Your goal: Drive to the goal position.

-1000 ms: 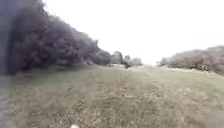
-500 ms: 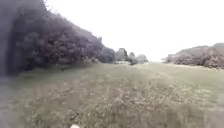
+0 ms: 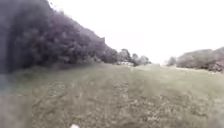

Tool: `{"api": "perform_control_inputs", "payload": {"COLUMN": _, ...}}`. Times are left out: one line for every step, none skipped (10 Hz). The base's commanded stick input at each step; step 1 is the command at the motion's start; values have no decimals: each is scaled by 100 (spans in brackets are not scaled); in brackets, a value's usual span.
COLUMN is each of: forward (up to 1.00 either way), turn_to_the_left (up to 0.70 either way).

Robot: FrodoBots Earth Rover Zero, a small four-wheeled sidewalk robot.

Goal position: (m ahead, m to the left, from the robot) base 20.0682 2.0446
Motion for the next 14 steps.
{"api": "perform_control_inputs", "payload": {"forward": 85, "turn_to_the_left": -34}}
{"api": "perform_control_inputs", "payload": {"forward": 85, "turn_to_the_left": -34}}
{"api": "perform_control_inputs", "payload": {"forward": 85, "turn_to_the_left": -34}}
{"api": "perform_control_inputs", "payload": {"forward": 85, "turn_to_the_left": -34}}
{"api": "perform_control_inputs", "payload": {"forward": 85, "turn_to_the_left": -34}}
{"api": "perform_control_inputs", "payload": {"forward": 85, "turn_to_the_left": -34}}
{"api": "perform_control_inputs", "payload": {"forward": 85, "turn_to_the_left": -34}}
{"api": "perform_control_inputs", "payload": {"forward": 85, "turn_to_the_left": -34}}
{"api": "perform_control_inputs", "payload": {"forward": 85, "turn_to_the_left": -34}}
{"api": "perform_control_inputs", "payload": {"forward": 85, "turn_to_the_left": -34}}
{"api": "perform_control_inputs", "payload": {"forward": 85, "turn_to_the_left": -16}}
{"api": "perform_control_inputs", "payload": {"forward": 85, "turn_to_the_left": 0}}
{"api": "perform_control_inputs", "payload": {"forward": 85, "turn_to_the_left": 0}}
{"api": "perform_control_inputs", "payload": {"forward": 85, "turn_to_the_left": 0}}
